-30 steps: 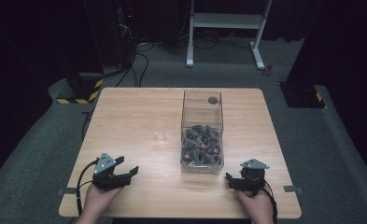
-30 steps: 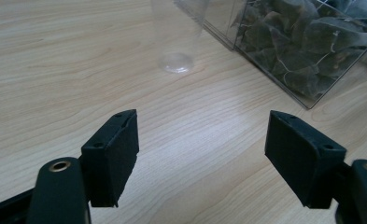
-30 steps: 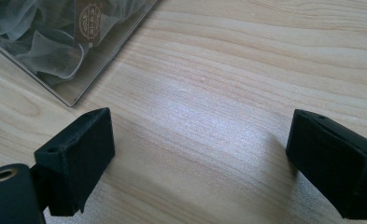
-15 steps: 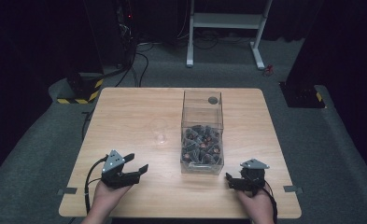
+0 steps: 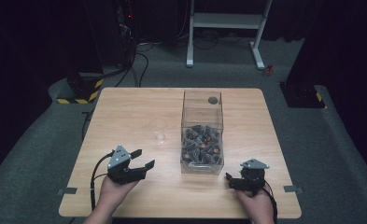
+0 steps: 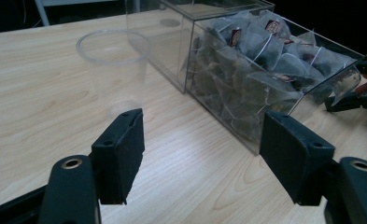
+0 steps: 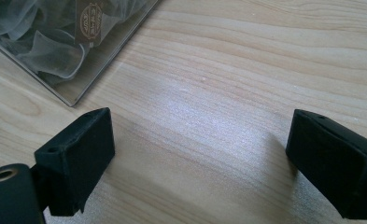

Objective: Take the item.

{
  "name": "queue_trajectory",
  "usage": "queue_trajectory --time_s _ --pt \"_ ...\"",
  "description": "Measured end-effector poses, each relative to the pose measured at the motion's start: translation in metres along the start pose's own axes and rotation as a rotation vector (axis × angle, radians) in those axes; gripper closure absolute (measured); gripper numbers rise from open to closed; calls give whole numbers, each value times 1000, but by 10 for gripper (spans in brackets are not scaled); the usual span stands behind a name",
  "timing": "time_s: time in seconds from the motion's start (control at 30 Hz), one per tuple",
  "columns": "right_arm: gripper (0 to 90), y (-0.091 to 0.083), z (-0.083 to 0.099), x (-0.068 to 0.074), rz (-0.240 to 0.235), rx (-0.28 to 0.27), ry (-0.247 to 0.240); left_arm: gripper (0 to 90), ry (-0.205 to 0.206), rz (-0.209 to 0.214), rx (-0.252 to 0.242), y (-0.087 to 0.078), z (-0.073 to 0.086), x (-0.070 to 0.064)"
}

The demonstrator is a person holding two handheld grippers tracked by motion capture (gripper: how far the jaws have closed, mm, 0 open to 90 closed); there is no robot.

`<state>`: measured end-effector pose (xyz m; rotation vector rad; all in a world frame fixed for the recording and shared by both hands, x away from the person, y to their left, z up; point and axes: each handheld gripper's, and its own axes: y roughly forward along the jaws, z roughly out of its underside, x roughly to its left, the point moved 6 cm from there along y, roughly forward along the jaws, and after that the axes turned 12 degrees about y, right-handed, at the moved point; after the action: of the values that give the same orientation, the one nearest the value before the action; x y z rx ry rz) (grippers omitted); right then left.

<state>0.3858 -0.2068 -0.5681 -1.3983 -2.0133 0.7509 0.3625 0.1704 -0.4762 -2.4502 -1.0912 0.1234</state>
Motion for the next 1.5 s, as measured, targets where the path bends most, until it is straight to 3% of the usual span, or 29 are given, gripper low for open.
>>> queue_trajectory --time_s 0.43,1.5 --pt "78 0 0 0 -1 -1 -4 314 20 34 -3 15 -15 -11" --pt "78 0 0 0 -5 0 -8 348 47 83 -12 44 -33 -29"
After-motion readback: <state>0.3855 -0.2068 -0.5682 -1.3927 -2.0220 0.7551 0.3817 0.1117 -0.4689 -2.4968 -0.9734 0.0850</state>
